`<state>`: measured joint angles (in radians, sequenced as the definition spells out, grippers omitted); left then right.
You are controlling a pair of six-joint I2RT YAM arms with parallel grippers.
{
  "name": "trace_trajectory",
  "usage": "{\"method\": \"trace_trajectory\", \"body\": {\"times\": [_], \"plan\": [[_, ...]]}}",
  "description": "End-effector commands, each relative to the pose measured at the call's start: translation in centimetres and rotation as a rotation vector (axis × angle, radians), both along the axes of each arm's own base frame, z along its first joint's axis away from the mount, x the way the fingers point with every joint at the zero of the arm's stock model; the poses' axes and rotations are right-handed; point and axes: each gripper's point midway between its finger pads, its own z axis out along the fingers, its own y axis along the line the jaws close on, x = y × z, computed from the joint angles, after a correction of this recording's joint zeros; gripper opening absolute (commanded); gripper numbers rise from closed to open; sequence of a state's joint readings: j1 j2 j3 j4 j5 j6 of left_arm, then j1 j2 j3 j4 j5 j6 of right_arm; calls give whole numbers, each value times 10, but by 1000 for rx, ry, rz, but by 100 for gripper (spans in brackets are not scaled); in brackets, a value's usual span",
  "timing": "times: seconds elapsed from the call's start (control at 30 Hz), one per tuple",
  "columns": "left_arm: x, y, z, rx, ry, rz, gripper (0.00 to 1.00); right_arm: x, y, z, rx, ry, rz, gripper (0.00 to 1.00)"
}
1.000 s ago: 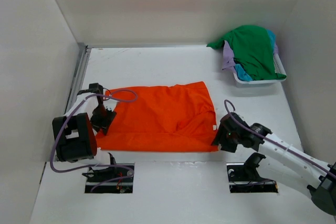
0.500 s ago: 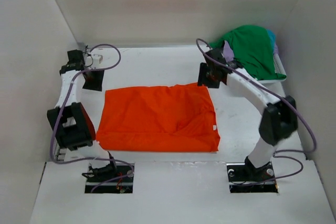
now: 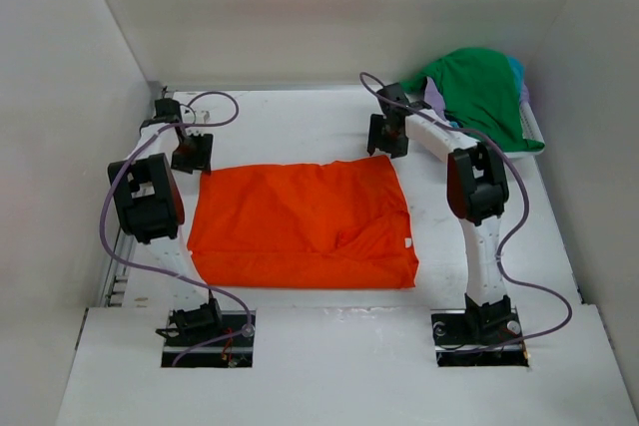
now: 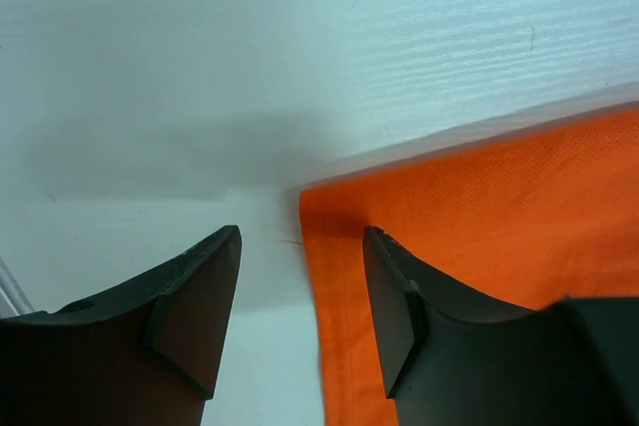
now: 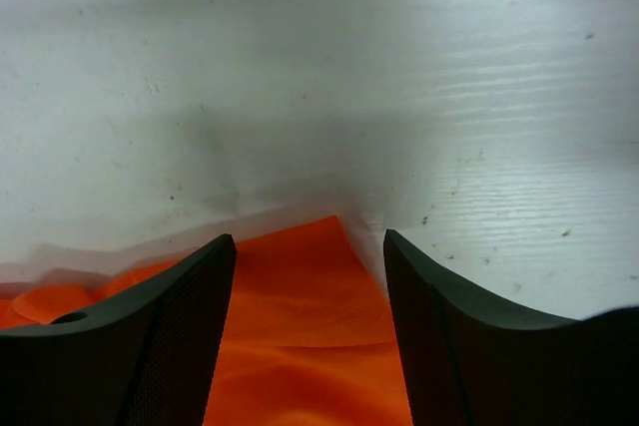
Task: Fold and stack the t-shirts
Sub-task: Grap the side of the flattened tshirt furthest away from the robot with both arms
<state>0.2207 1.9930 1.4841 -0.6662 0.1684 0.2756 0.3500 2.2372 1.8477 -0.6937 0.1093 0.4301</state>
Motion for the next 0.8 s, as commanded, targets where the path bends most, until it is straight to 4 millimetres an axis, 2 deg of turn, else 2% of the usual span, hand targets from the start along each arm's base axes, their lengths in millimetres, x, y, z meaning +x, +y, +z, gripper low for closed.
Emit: {"method": "trace_trajectory", "body": {"times": [0.0,0.1,0.13,0.17,0.23,0.3,0.37,0.4,0.43,0.47,0.5,0.53,0.6,0.67,0.73,0.77], "plan": [[7,-9,-8,-41,-2,-3,51,-6,17,3,75,38,39,64],[0,-13,-22,-66,48,0,49,-16,23,-2,110,77,53,56],[-1,-12,-25,-69,58,6,48,-18,23,-3,113,78,53,48],[-2,-13,-25,-72,60,10,47,-18,23,-3,114,77,53,46],[-2,-15,-25,-88,60,15,44,-21,22,-3,124,85,49,33],[-4,-20,-22,-117,63,3,37,-24,23,-3,136,91,49,26],[-5,-26,-19,-130,62,-9,22,-27,24,2,155,83,50,15],[-5,-29,-15,-137,54,-15,10,-28,25,11,172,61,51,3],[-6,-30,-12,-139,44,-24,7,-30,27,19,180,38,57,0],[-7,-36,-2,-143,15,-47,3,-31,26,29,188,13,60,0],[-8,-36,0,-143,9,-52,2,-32,26,32,189,5,64,0],[-13,-43,14,-138,-32,-97,0,-38,26,47,198,-38,74,0],[-20,-46,24,-111,-61,-132,0,-50,31,62,209,-86,96,0],[-39,-46,37,-57,-85,-177,0,-73,36,75,226,-135,110,0],[-53,-43,44,-14,-101,-197,0,-91,38,77,229,-152,102,0],[-65,-39,49,28,-116,-215,0,-109,39,76,223,-168,99,0]]}}
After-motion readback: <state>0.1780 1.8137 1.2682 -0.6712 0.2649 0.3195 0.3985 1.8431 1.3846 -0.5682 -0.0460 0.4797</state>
